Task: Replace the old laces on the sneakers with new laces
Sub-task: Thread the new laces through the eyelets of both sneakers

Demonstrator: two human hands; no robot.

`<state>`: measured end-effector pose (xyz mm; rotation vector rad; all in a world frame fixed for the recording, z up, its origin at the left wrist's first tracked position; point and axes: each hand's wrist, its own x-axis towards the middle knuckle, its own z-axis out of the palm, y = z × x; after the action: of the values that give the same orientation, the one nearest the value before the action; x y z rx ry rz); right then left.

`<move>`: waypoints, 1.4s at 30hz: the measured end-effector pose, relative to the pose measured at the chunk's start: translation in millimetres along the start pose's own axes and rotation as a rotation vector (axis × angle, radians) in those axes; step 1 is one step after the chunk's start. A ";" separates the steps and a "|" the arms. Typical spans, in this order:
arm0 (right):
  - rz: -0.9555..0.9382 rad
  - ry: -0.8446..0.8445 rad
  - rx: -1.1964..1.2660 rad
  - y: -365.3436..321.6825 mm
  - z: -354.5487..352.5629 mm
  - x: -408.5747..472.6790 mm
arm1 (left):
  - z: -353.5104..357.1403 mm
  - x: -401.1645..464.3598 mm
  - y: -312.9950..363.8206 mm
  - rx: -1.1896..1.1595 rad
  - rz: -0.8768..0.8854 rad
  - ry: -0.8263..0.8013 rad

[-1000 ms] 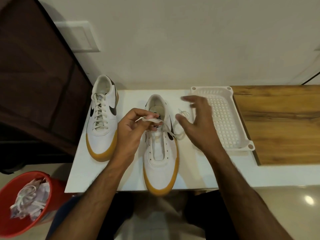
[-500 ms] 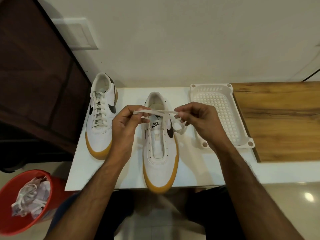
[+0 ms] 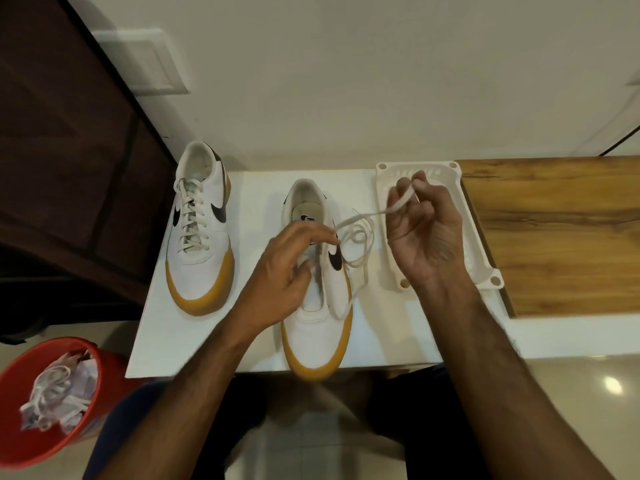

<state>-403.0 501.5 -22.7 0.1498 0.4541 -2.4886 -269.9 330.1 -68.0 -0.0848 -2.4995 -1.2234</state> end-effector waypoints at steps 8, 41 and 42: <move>-0.003 -0.133 -0.783 -7.4 -1.0 -3.3 | -18.0 0.0 -0.3 0.115 -0.476 0.095; -0.202 -0.632 -2.223 54.3 -32.5 9.3 | -12.6 -3.1 -9.2 -0.148 -0.770 -0.102; -0.207 -0.644 -2.231 53.2 -31.4 9.3 | -12.5 -2.6 -10.0 -0.154 -0.773 -0.103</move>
<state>-379.6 467.1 -69.2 -1.4282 2.3770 -0.7466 -265.9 314.4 -69.4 0.8730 -2.5967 -1.7163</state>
